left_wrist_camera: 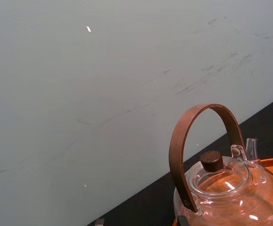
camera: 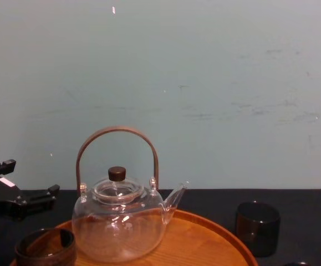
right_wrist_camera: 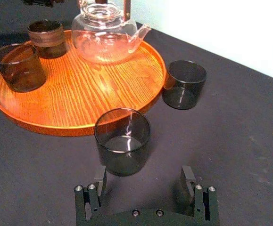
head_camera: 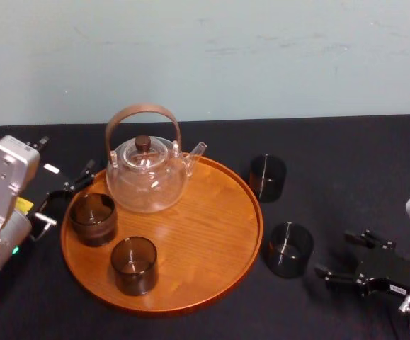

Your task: Pick up the glass from the table and place it on the tray.

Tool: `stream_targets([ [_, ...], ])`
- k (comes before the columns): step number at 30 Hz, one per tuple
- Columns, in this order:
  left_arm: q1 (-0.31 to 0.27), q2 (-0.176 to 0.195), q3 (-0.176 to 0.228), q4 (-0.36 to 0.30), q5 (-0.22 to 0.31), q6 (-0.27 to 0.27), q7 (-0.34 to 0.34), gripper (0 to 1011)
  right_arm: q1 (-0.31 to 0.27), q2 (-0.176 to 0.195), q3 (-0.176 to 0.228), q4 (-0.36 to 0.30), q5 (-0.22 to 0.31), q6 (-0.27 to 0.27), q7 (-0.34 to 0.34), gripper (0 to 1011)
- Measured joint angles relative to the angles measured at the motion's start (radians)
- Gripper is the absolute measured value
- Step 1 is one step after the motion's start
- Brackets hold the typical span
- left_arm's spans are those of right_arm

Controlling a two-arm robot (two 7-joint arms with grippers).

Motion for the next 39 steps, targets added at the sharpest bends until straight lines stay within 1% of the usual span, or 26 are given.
stream_targets([
  [3, 0.0, 0.0, 0.0, 0.0, 0.0, 0.0, 0.0, 1001, 0.015, -0.014, -0.008, 0.005, 0.008, 0.015, 0.015, 1002],
  [9, 0.0, 0.0, 0.0, 0.0, 0.0, 0.0, 0.0, 1001, 0.032, -0.026, -0.022, 0.01, 0.017, 0.031, 0.029, 1002],
  [19, 0.0, 0.0, 0.0, 0.0, 0.0, 0.0, 0.0, 1001, 0.052, -0.037, -0.044, 0.015, 0.029, 0.055, 0.033, 1002],
  [26, 0.0, 0.0, 0.0, 0.0, 0.0, 0.0, 0.0, 1001, 0.075, -0.048, -0.06, 0.031, 0.037, 0.073, 0.03, 1002],
  [39, 0.0, 0.0, 0.0, 0.0, 0.0, 0.0, 0.0, 1001, 0.146, -0.075, -0.109, 0.07, 0.038, 0.1, 0.033, 1002],
])
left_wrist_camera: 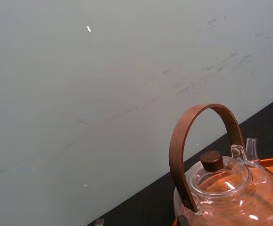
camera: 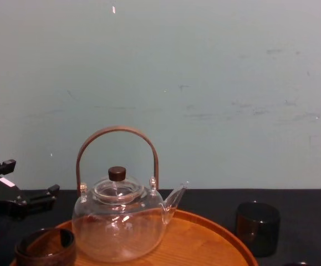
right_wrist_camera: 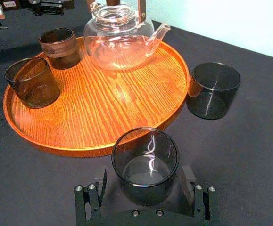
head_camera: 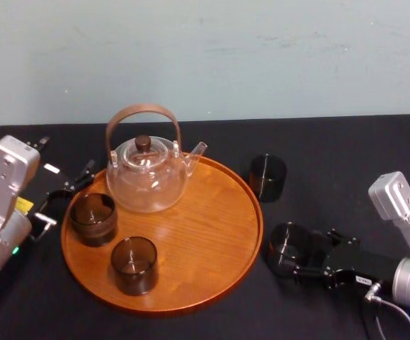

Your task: Pick up the glass from the table and place it on the tray.

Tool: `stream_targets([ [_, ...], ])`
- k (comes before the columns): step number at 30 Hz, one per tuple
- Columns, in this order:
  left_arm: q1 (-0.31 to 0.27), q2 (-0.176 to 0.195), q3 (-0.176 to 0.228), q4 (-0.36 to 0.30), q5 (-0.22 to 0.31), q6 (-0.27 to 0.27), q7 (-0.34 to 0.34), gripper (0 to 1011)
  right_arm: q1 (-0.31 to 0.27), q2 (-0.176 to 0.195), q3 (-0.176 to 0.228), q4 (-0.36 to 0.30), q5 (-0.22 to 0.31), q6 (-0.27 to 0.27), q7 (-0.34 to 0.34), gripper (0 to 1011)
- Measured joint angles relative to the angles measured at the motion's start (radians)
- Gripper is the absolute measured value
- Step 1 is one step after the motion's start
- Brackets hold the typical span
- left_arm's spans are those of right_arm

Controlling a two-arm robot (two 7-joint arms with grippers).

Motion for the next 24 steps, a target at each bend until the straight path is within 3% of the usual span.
stream_targets([
  [24, 0.0, 0.0, 0.0, 0.0, 0.0, 0.0, 0.0, 1001, 0.074, -0.031, -0.045, 0.053, 0.003, 0.035, -0.014, 1002],
])
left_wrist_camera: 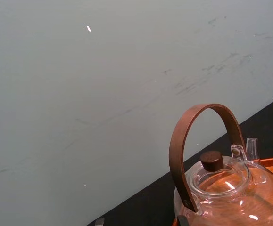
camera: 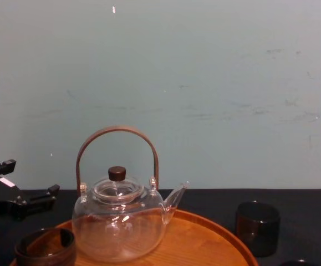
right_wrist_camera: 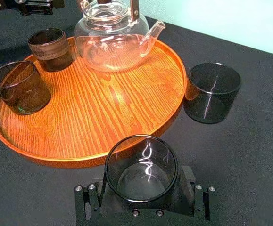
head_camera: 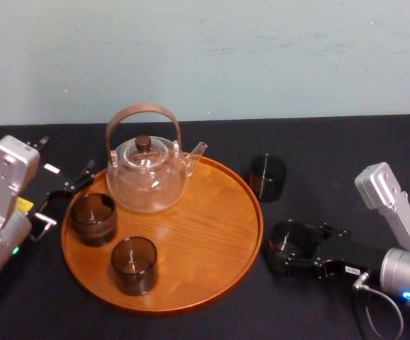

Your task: Pick up the glass from the table and place it on the tray.

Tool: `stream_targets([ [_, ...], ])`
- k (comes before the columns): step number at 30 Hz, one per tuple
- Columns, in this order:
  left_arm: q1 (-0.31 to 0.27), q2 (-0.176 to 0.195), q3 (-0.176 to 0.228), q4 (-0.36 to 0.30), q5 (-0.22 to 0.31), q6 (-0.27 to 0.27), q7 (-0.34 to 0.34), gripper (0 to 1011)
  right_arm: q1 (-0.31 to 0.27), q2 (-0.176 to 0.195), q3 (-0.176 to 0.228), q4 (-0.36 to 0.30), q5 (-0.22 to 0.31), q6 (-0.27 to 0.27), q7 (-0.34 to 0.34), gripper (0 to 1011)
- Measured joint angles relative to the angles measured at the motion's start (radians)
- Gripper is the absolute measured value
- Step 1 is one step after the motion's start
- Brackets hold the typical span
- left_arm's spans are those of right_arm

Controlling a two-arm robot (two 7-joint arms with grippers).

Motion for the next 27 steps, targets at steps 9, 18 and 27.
stream_targets([
  [9, 0.0, 0.0, 0.0, 0.0, 0.0, 0.0, 0.0, 1001, 0.02, -0.007, -0.011, 0.011, -0.004, 0.002, 0.001, 1002],
  [18, 0.0, 0.0, 0.0, 0.0, 0.0, 0.0, 0.0, 1001, 0.024, -0.008, -0.019, 0.012, -0.018, -0.004, -0.005, 1002],
  [27, 0.0, 0.0, 0.0, 0.0, 0.0, 0.0, 0.0, 1001, 0.024, -0.008, -0.016, 0.011, -0.016, -0.004, -0.004, 905],
])
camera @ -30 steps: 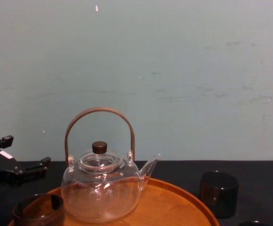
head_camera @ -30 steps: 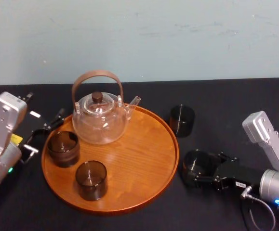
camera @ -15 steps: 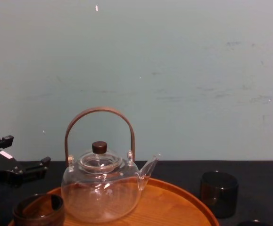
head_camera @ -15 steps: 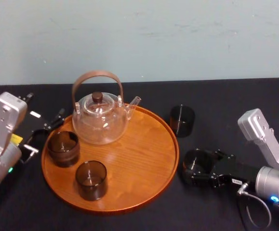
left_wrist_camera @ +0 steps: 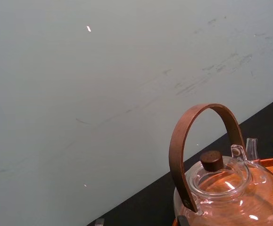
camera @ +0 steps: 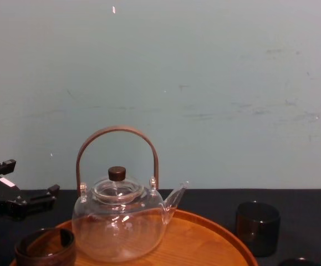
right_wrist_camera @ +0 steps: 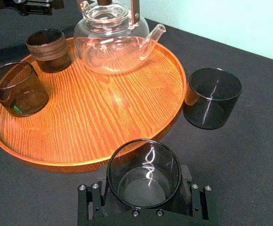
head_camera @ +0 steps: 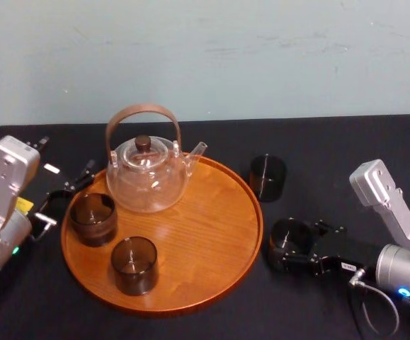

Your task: Pick up the glass from the table and place it on the tray.

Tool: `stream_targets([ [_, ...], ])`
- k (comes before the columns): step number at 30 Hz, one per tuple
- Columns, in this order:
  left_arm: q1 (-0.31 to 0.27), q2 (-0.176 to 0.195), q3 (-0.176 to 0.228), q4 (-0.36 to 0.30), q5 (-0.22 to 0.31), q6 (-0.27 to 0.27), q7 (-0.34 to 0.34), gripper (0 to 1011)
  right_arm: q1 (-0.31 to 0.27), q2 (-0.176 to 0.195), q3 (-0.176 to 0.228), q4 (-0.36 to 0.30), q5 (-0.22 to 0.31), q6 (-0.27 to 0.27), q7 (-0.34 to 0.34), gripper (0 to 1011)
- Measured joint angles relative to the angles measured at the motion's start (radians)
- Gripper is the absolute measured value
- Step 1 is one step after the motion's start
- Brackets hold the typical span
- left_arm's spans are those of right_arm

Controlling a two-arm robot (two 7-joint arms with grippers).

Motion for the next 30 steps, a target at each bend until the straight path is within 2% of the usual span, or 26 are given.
stream_targets([
  [19, 0.0, 0.0, 0.0, 0.0, 0.0, 0.0, 0.0, 1001, -0.002, 0.0, 0.003, -0.001, 0.003, 0.001, 0.002, 904],
  [30, 0.0, 0.0, 0.0, 0.0, 0.0, 0.0, 0.0, 1001, 0.008, 0.021, 0.039, -0.046, 0.031, -0.001, 0.006, 904],
])
